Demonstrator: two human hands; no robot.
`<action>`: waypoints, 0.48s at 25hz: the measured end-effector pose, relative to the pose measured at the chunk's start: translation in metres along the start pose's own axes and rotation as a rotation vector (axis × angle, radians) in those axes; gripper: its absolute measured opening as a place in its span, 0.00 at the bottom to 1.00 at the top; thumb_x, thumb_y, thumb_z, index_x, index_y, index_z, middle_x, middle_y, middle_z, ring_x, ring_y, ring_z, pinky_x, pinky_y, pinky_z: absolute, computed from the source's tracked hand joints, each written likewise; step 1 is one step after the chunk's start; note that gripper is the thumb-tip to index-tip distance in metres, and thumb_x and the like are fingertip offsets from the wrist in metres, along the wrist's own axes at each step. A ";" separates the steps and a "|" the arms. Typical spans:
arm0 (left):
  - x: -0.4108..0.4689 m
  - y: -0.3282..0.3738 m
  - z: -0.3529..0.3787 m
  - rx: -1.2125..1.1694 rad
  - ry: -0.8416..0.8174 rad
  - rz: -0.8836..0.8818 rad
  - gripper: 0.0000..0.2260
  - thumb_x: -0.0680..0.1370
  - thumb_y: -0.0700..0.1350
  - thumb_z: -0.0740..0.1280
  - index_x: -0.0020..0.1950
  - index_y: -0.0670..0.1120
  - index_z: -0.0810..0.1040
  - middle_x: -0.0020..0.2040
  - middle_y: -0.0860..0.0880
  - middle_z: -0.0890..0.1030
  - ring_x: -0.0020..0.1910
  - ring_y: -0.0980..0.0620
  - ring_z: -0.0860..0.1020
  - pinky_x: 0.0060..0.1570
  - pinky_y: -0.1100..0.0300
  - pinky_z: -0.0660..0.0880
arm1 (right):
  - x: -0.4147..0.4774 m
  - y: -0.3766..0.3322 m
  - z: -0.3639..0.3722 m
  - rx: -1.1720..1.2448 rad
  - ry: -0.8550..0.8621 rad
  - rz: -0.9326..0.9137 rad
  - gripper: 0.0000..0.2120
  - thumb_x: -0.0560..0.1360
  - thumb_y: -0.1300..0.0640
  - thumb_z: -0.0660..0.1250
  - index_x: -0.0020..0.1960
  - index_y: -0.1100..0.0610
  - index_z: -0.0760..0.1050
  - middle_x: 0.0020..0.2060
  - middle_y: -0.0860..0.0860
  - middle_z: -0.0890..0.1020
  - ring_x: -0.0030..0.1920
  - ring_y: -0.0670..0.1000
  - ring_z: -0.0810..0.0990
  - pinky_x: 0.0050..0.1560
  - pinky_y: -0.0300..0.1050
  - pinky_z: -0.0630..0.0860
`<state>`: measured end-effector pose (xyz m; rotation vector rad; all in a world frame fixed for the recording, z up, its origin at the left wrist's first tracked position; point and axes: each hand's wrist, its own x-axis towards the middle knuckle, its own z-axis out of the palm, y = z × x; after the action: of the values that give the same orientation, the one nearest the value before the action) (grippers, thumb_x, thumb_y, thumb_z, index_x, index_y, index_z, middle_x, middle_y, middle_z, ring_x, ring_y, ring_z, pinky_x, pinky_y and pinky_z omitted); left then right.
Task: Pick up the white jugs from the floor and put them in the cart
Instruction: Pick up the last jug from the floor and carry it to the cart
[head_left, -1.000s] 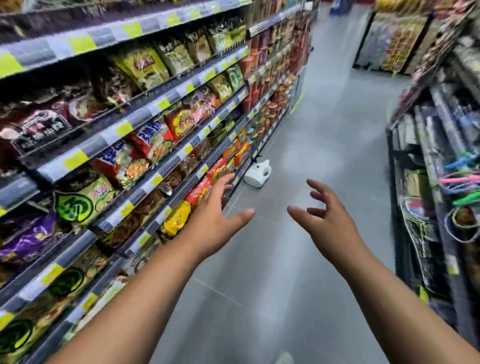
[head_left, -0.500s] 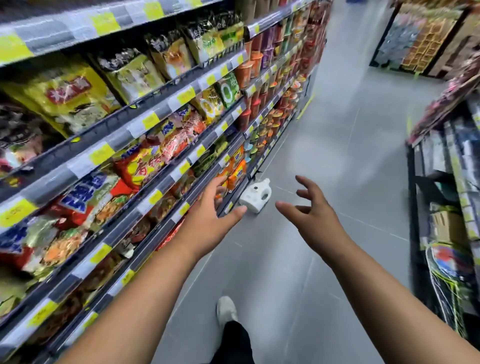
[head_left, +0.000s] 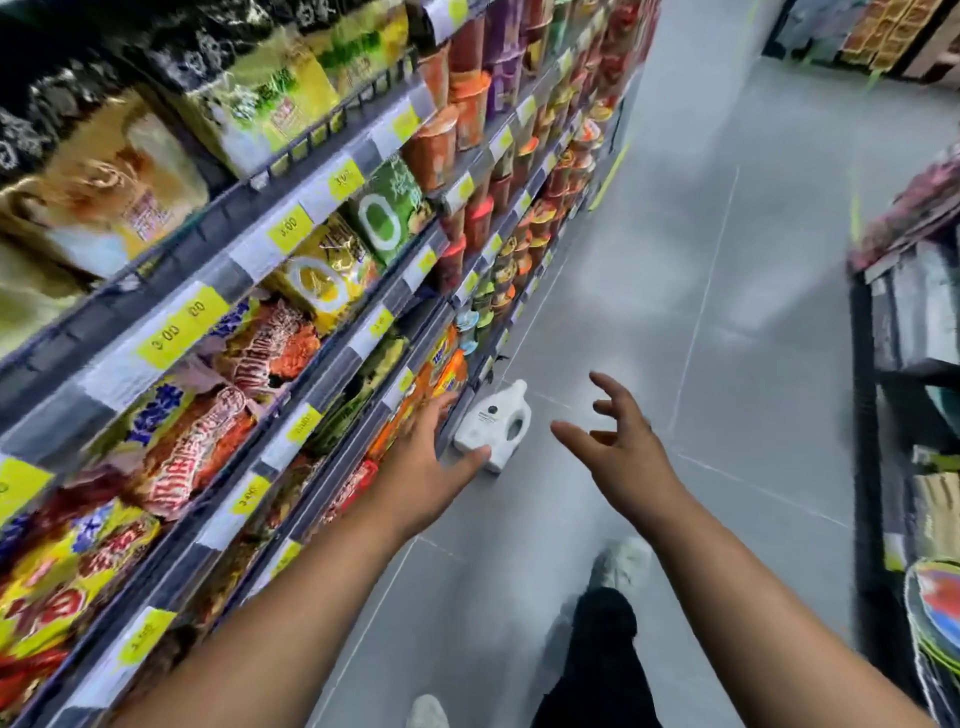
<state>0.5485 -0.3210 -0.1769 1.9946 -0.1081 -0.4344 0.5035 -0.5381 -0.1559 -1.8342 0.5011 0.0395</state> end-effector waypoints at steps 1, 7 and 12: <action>0.021 -0.004 0.011 0.014 0.013 -0.024 0.34 0.67 0.58 0.70 0.72 0.56 0.64 0.68 0.52 0.71 0.70 0.54 0.68 0.65 0.59 0.65 | 0.028 0.005 -0.004 -0.015 -0.018 0.007 0.32 0.73 0.46 0.72 0.71 0.37 0.60 0.68 0.51 0.68 0.60 0.54 0.75 0.51 0.46 0.72; 0.183 -0.043 0.090 -0.014 0.166 -0.286 0.33 0.75 0.49 0.72 0.76 0.52 0.61 0.71 0.52 0.67 0.68 0.56 0.67 0.63 0.62 0.63 | 0.253 0.057 -0.019 -0.106 -0.186 0.062 0.35 0.72 0.47 0.73 0.72 0.36 0.58 0.68 0.54 0.68 0.61 0.55 0.74 0.60 0.51 0.74; 0.282 -0.113 0.141 -0.054 0.284 -0.481 0.31 0.75 0.47 0.72 0.74 0.56 0.61 0.66 0.54 0.69 0.69 0.55 0.67 0.63 0.58 0.65 | 0.386 0.129 0.000 -0.223 -0.318 0.089 0.35 0.72 0.46 0.73 0.72 0.36 0.58 0.59 0.49 0.68 0.61 0.54 0.74 0.63 0.54 0.72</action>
<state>0.7485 -0.4644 -0.4039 1.9998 0.5645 -0.4436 0.8083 -0.6906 -0.3787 -1.9734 0.3634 0.4571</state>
